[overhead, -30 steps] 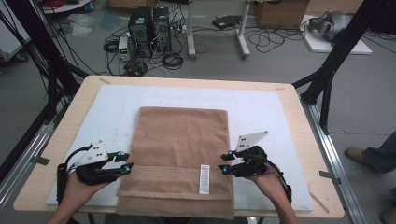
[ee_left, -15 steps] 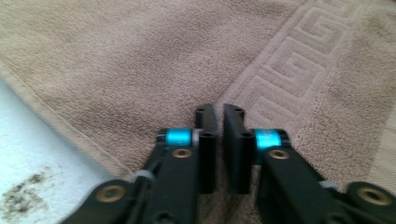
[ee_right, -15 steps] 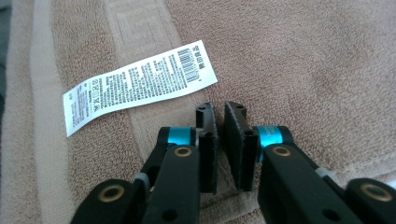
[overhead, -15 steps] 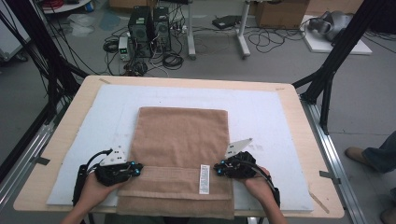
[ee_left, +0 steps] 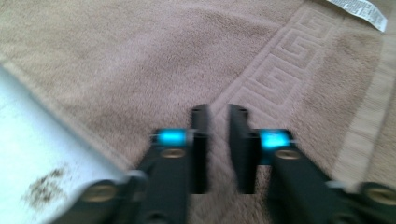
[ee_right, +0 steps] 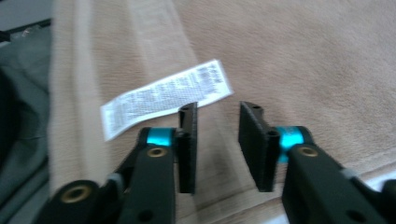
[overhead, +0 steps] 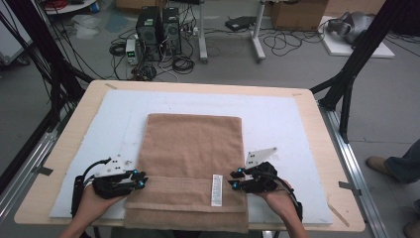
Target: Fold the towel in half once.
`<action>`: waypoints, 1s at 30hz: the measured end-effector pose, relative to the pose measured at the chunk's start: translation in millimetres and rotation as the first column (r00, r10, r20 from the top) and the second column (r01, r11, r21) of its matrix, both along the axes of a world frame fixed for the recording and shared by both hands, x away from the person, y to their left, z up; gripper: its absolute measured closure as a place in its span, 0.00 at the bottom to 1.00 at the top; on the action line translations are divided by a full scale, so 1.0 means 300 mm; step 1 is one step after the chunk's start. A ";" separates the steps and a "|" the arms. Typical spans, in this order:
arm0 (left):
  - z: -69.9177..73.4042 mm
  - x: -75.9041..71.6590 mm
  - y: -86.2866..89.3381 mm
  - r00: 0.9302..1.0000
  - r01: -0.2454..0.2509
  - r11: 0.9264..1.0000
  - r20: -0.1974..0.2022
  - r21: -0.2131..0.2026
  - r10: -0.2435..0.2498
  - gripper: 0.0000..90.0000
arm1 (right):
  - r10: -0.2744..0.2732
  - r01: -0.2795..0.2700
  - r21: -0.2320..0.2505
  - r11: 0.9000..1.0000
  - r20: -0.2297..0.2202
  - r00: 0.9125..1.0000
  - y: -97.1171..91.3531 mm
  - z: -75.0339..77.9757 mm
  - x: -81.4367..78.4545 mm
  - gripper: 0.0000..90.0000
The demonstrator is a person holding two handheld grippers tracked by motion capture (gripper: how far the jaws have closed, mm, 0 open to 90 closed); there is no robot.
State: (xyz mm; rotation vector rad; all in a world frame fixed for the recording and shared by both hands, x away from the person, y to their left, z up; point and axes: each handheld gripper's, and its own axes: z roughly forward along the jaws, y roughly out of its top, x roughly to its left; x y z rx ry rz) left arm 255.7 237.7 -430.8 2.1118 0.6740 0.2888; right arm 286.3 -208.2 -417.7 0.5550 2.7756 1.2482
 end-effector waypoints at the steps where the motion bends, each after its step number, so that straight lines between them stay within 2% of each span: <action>1: -0.005 -0.005 0.002 1.000 0.014 1.000 -0.006 0.001 -0.014 0.73 | 0.005 -0.005 -0.001 1.000 -0.006 1.000 0.001 0.001 -0.012 0.72; 4: -0.029 -0.014 -0.004 0.999 0.045 0.998 -0.030 0.038 -0.044 0.65 | 0.014 -0.015 -0.036 0.999 -0.016 1.000 0.015 -0.016 -0.040 0.70; 5: -0.040 -0.017 -0.010 0.998 0.056 0.997 -0.032 0.052 -0.055 0.66 | 0.019 -0.020 -0.047 0.999 -0.017 1.000 0.019 -0.027 -0.040 0.70; 7: -0.050 -0.024 -0.013 0.999 0.053 0.997 -0.006 0.049 -0.053 0.72 | 0.030 -0.033 -0.096 0.995 -0.035 0.999 0.036 -0.059 -0.041 0.75; 8: -0.052 -0.022 -0.014 0.999 0.054 0.998 -0.008 0.038 -0.054 0.81 | 0.028 -0.029 -0.085 0.996 -0.021 0.999 0.036 -0.062 -0.043 0.78; 10: -0.056 -0.019 -0.020 0.999 0.040 0.999 -0.007 0.027 -0.040 0.90 | 0.013 -0.015 -0.071 0.997 -0.031 0.999 0.031 -0.066 -0.039 0.86; 12: -0.055 -0.017 -0.022 0.999 0.035 0.999 -0.014 0.023 -0.035 0.94 | 0.021 -0.024 -0.072 0.997 -0.040 0.999 0.031 -0.063 -0.031 0.93; 15: -0.048 -0.018 -0.022 1.000 0.023 1.000 -0.017 0.020 -0.023 0.96 | 0.038 -0.040 -0.082 0.996 -0.032 0.999 0.035 -0.055 -0.026 0.96; 21: -0.005 -0.026 -0.012 1.000 0.023 1.000 0.002 -0.016 -0.023 0.96 | 0.037 -0.038 -0.040 0.998 -0.023 0.999 0.018 -0.027 -0.032 0.96; 25: 0.035 -0.038 -0.005 0.999 0.026 0.999 0.025 -0.026 -0.025 0.96 | 0.046 -0.046 -0.027 0.999 -0.001 0.999 0.012 0.008 -0.036 0.96; 28: 0.068 -0.052 0.001 0.999 0.029 0.999 0.041 -0.044 -0.027 0.96 | 0.051 -0.051 0.008 0.999 0.013 0.999 0.000 0.046 -0.044 0.96; 30: 0.086 -0.064 0.001 0.998 0.040 0.998 0.055 -0.040 -0.038 0.96 | 0.051 -0.052 0.022 0.998 0.027 0.998 -0.010 0.073 -0.052 0.96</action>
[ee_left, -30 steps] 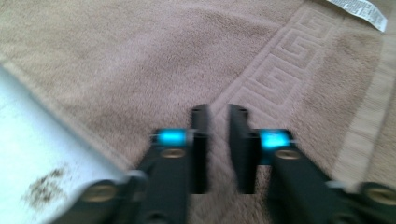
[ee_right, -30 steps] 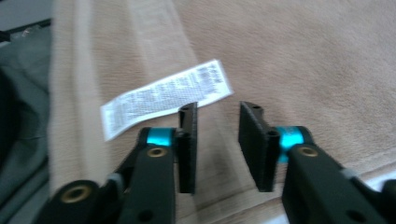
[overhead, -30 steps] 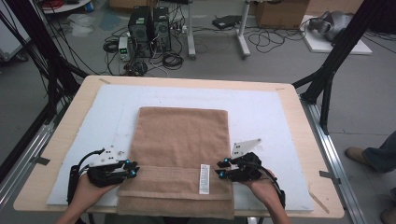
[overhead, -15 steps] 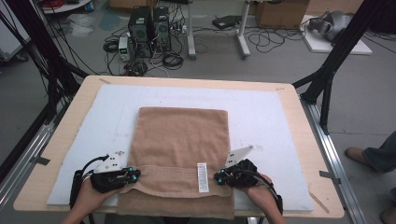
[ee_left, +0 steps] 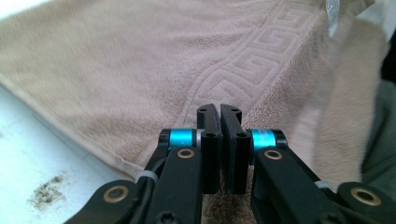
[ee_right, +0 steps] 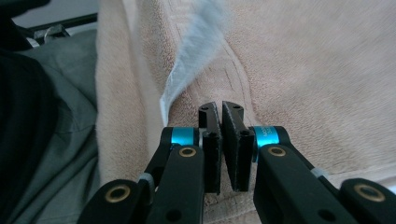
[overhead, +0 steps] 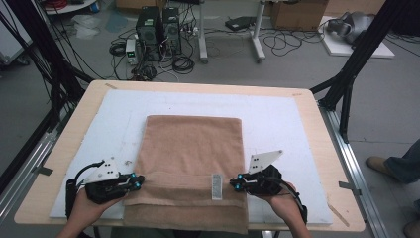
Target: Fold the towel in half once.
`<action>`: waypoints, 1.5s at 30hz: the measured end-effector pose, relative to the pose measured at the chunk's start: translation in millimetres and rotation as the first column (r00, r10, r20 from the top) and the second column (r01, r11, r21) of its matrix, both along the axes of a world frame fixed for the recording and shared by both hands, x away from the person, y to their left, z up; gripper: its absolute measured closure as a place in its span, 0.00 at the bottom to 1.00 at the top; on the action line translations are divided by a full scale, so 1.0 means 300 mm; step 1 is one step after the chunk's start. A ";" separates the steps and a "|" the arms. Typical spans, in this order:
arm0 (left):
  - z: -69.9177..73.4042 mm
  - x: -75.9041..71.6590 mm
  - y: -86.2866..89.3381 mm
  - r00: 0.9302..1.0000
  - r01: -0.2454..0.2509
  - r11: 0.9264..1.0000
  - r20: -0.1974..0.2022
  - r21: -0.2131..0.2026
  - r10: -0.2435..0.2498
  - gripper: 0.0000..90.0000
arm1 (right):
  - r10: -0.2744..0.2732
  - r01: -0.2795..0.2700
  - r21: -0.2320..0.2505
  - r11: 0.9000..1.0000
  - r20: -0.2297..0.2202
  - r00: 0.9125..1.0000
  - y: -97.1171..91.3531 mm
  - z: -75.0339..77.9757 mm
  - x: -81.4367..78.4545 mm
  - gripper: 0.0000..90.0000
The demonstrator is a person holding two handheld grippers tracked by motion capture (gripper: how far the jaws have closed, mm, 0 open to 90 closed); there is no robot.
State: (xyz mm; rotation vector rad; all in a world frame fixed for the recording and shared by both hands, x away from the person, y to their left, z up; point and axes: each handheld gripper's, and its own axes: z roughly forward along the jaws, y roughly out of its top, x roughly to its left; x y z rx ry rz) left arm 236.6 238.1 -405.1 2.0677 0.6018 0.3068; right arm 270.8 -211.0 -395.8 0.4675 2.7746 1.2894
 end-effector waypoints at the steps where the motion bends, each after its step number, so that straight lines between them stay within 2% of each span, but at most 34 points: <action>1: 0.003 -0.004 -0.001 1.000 0.005 1.000 0.004 0.011 -0.005 0.96 | -0.005 0.005 -0.002 1.000 0.002 1.000 -0.003 0.008 -0.004 0.96; 5: -0.030 -0.005 -0.004 1.000 0.003 1.000 -0.015 0.026 -0.003 0.96 | 0.007 -0.008 -0.054 0.999 -0.010 1.000 0.012 -0.021 -0.007 0.96; 8: -0.076 0.005 -0.007 0.999 -0.004 0.999 -0.041 0.036 0.005 0.95 | -0.006 0.005 -0.041 0.999 -0.039 0.999 0.010 -0.058 -0.001 0.95; 10: -0.098 0.014 -0.012 0.999 -0.005 0.999 -0.051 0.051 0.007 0.95 | -0.004 0.000 -0.062 0.998 -0.061 0.998 0.016 -0.077 0.006 0.95; 12: -0.102 0.022 -0.012 0.998 -0.010 0.999 -0.055 0.046 0.013 0.95 | 0.005 -0.009 -0.070 0.998 -0.059 0.998 0.021 -0.083 0.007 0.96; 14: -0.089 0.021 -0.011 0.999 -0.008 0.999 -0.046 0.035 0.009 0.96 | 0.009 -0.012 -0.048 0.999 -0.067 0.998 0.015 -0.073 0.008 0.96; 18: -0.022 -0.009 -0.001 1.000 -0.005 1.000 0.005 -0.006 0.006 0.96 | -0.001 0.001 0.004 1.000 -0.021 1.000 -0.008 -0.016 -0.011 0.95; 23: 0.046 -0.043 0.006 0.999 0.010 1.000 0.046 -0.016 -0.009 0.96 | 0.018 -0.018 0.016 1.000 0.015 1.000 -0.011 0.036 -0.031 0.95; 27: 0.073 -0.094 0.017 0.998 0.037 0.999 0.043 -0.032 -0.036 0.96 | 0.046 -0.047 0.034 0.998 0.036 0.998 -0.022 0.075 -0.069 0.96; 30: 0.077 -0.129 0.021 0.997 0.071 0.997 0.032 -0.035 -0.070 0.95 | 0.095 -0.098 0.052 0.994 0.047 0.994 -0.030 0.102 -0.104 0.94; 31: 0.072 -0.131 0.019 0.997 0.076 0.997 0.025 -0.029 -0.076 0.92 | 0.116 -0.118 0.052 0.992 0.039 0.993 -0.034 0.105 -0.111 0.92; 33: 0.046 -0.114 0.020 0.999 0.051 0.998 -0.004 -0.028 -0.051 0.74 | 0.122 -0.123 0.053 0.991 0.016 0.992 -0.040 0.095 -0.101 0.82; 36: 0.017 -0.079 0.021 0.999 0.031 0.999 -0.016 -0.045 -0.031 0.73 | 0.084 -0.083 0.075 0.994 -0.014 0.996 -0.046 0.074 -0.066 0.77; 40: -0.004 -0.030 0.004 1.000 0.012 0.999 -0.013 -0.034 -0.012 0.69 | 0.042 -0.041 0.046 0.998 -0.029 0.999 -0.032 0.047 -0.019 0.74; 45: -0.007 0.036 -0.011 0.999 -0.031 0.999 -0.016 -0.040 0.030 0.63 | -0.017 0.019 0.051 0.998 -0.044 0.999 -0.024 0.030 0.047 0.64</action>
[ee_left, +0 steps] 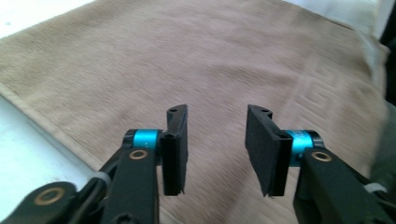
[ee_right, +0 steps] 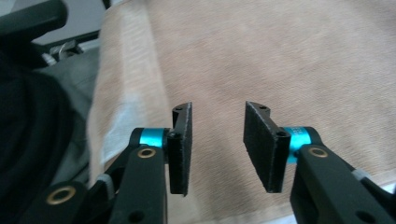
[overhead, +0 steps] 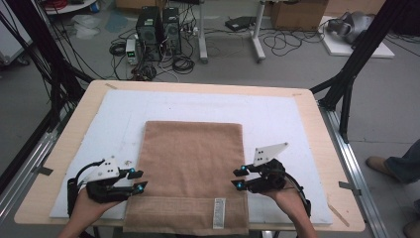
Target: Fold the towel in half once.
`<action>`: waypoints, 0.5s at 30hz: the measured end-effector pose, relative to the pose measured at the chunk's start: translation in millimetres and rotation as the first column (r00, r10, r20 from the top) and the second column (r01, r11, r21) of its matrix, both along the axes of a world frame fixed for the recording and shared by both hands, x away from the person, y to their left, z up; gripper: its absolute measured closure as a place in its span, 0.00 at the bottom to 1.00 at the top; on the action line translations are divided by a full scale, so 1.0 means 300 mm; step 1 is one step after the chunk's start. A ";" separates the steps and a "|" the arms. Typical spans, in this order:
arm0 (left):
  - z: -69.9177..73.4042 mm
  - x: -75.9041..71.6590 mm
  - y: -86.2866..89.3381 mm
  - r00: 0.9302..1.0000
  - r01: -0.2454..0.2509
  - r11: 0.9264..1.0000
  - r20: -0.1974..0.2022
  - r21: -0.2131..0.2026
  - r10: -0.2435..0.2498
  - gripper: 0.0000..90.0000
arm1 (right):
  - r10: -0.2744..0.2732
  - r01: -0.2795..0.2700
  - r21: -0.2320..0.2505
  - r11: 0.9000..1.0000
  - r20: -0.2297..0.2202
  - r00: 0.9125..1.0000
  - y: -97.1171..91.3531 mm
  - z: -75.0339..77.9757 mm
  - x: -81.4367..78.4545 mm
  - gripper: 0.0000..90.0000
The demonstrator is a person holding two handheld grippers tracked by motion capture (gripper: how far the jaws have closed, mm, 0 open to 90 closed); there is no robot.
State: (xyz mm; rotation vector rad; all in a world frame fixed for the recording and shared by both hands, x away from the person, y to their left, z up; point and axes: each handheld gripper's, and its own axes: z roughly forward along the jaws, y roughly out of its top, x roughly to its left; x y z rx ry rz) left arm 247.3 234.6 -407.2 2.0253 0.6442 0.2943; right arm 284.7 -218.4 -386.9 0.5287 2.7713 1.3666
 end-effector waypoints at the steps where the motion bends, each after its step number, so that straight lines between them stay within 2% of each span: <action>1: 0.002 0.012 -0.001 1.000 -0.012 1.000 -0.002 -0.010 0.012 0.62 | -0.016 0.016 0.004 1.000 -0.006 1.000 0.002 0.000 0.013 0.63; 2: 0.004 0.024 -0.003 1.000 -0.023 1.000 -0.003 -0.017 0.023 0.61 | -0.020 0.020 0.006 1.000 -0.008 1.000 0.003 -0.001 0.028 0.61; 5: 0.014 0.061 -0.002 0.999 -0.043 0.999 0.001 -0.004 0.043 0.57 | -0.062 0.062 0.013 0.998 -0.013 0.998 0.006 -0.005 0.072 0.55; 8: 0.021 0.097 0.001 0.997 -0.074 0.997 0.000 -0.018 0.074 0.52 | -0.100 0.100 0.014 0.995 -0.027 0.995 0.010 -0.014 0.118 0.50; 9: 0.024 0.110 0.003 0.997 -0.082 0.997 0.002 -0.005 0.082 0.52 | -0.105 0.106 0.014 0.994 -0.033 0.994 0.012 -0.017 0.133 0.49; 15: 0.040 0.192 0.009 0.989 -0.149 0.989 0.000 -0.002 0.149 0.45 | -0.170 0.170 -0.011 0.985 -0.034 0.985 0.027 -0.008 0.227 0.38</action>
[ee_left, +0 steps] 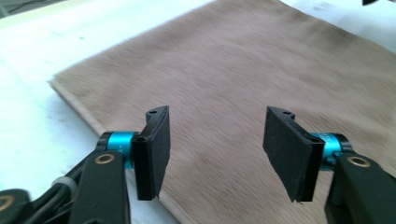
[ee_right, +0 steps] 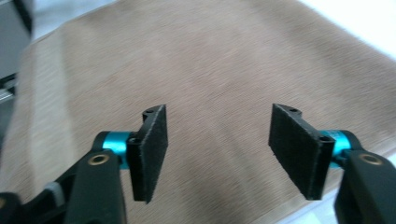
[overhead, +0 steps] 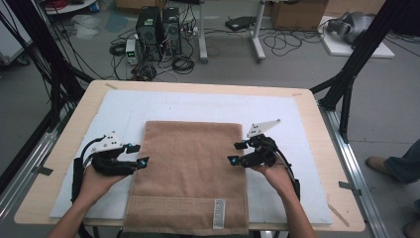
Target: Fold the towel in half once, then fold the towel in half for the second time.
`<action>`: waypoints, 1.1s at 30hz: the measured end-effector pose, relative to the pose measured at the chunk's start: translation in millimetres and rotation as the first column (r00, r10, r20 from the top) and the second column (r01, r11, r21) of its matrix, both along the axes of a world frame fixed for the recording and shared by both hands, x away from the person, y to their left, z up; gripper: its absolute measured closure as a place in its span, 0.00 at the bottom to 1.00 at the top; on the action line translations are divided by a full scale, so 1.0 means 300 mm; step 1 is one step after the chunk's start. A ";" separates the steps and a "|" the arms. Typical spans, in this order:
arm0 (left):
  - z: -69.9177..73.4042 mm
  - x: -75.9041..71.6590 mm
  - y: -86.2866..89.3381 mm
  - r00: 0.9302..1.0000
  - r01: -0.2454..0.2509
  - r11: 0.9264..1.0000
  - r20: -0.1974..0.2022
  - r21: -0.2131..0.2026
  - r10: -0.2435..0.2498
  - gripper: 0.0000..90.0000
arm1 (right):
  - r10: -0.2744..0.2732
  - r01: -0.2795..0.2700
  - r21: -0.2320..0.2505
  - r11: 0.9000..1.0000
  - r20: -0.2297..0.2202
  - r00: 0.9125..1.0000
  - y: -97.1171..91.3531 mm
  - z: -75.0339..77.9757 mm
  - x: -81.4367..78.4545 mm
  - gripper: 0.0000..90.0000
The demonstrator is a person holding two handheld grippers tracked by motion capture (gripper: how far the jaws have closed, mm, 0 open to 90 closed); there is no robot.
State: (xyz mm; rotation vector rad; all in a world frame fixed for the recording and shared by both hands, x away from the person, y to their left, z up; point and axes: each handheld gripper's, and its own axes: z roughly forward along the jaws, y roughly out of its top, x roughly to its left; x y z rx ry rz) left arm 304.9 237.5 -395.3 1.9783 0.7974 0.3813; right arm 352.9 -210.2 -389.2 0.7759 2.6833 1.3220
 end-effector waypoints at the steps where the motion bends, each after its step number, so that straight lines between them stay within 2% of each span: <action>1: 0.001 0.009 -0.002 1.000 -0.004 1.000 -0.001 -0.003 0.004 0.43 | -0.004 0.004 0.001 1.000 0.005 1.000 0.003 0.004 0.014 0.37; 2: 0.006 0.023 -0.005 1.000 -0.008 1.000 -0.003 0.010 0.008 0.43 | -0.007 0.007 0.000 1.000 0.008 1.000 0.005 0.007 0.024 0.37; 7: 0.021 0.060 -0.022 1.000 -0.014 1.000 0.015 0.014 0.014 0.41 | -0.032 0.032 -0.003 0.999 0.017 0.999 0.019 0.024 0.074 0.34; 9: 0.021 0.069 -0.028 1.000 -0.016 1.000 0.008 0.001 0.016 0.41 | -0.030 0.030 -0.004 1.000 0.016 0.999 0.023 0.030 0.081 0.33; 13: 0.021 0.085 -0.027 1.000 -0.015 1.000 -0.001 0.008 0.015 0.41 | -0.030 0.030 -0.014 0.999 0.029 0.999 0.030 0.037 0.081 0.32; 16: 0.024 0.090 -0.026 1.000 -0.025 1.000 0.001 -0.009 0.025 0.42 | -0.029 0.029 -0.020 0.999 0.027 0.999 0.028 0.034 0.084 0.32; 19: 0.021 0.094 -0.025 1.000 -0.028 1.000 -0.007 -0.008 0.028 0.42 | -0.032 0.033 -0.023 0.999 0.029 0.999 0.026 0.030 0.090 0.32; 33: 0.019 0.135 -0.014 0.999 -0.037 0.999 -0.029 -0.002 0.037 0.42 | -0.050 0.051 -0.023 0.998 0.038 0.998 0.004 0.042 0.114 0.32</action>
